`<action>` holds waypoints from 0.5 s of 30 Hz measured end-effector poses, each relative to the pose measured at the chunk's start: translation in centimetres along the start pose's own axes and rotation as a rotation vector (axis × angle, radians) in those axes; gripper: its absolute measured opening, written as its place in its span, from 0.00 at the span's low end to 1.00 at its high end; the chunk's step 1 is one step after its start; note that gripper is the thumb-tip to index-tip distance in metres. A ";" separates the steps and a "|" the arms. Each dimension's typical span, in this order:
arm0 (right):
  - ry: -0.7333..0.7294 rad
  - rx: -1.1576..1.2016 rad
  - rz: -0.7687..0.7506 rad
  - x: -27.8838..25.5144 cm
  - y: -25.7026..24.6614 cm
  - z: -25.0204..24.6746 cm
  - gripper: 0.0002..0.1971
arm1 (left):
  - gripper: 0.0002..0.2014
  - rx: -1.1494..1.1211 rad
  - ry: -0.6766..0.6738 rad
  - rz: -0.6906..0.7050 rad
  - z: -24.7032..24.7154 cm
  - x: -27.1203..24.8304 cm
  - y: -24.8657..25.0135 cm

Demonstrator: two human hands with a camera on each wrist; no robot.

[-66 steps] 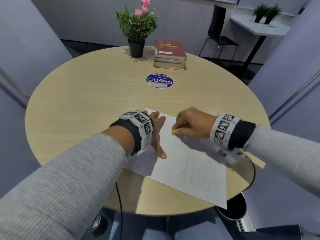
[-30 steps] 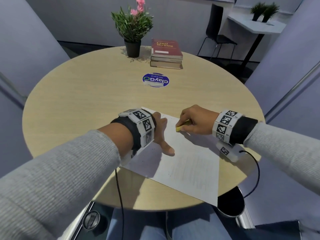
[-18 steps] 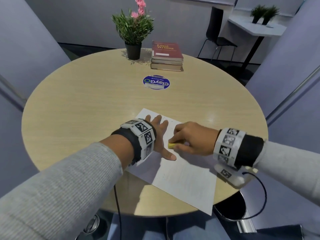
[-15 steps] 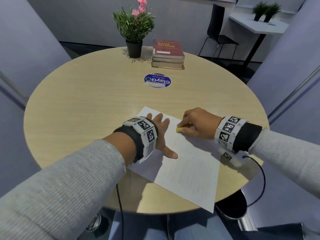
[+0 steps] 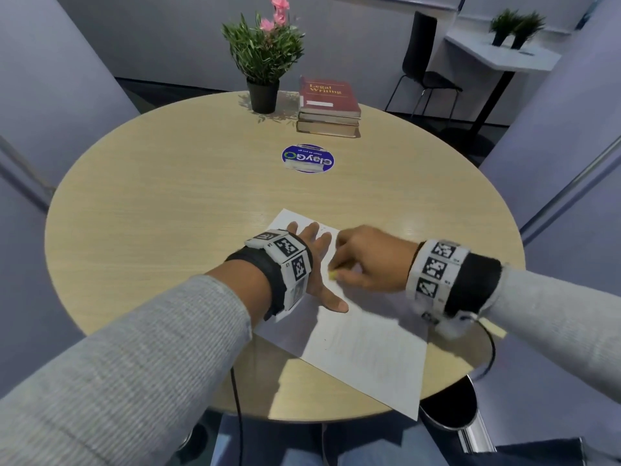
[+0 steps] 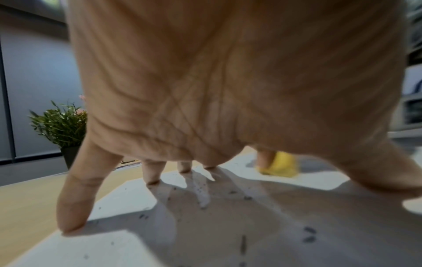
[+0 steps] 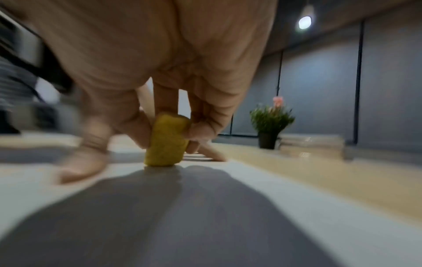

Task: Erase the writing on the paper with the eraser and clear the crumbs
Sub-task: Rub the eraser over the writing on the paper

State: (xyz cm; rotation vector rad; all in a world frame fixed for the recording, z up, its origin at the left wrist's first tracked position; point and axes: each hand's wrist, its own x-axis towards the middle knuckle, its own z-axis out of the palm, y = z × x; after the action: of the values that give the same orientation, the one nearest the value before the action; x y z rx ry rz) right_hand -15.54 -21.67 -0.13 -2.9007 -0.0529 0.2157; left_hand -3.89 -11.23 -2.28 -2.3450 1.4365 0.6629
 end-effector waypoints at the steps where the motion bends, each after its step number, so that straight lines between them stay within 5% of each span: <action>1: -0.038 0.023 -0.031 -0.1 -0.6 0.2 0.11 | 0.69 0.002 0.007 0.002 0.0 0.0 0.0; 5: 0.089 -0.016 0.177 1.1 2.5 -1.7 0.10 | 0.70 -0.015 0.012 0.003 0.2 0.0 0.0; 11: -0.085 -0.015 -0.095 -0.3 -1.3 -0.2 0.11 | 0.71 -0.021 0.035 0.023 0.5 0.1 -0.3; 15: 0.043 -0.019 0.090 0.2 2.0 -1.7 0.12 | 0.73 -0.021 -0.002 0.004 0.7 0.5 -0.3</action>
State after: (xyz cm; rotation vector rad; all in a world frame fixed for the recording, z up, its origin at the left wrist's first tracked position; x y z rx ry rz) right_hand -15.08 -23.98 1.07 -2.9287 0.0839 0.1692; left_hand -3.54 -11.11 -3.11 -2.3573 1.4408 0.6847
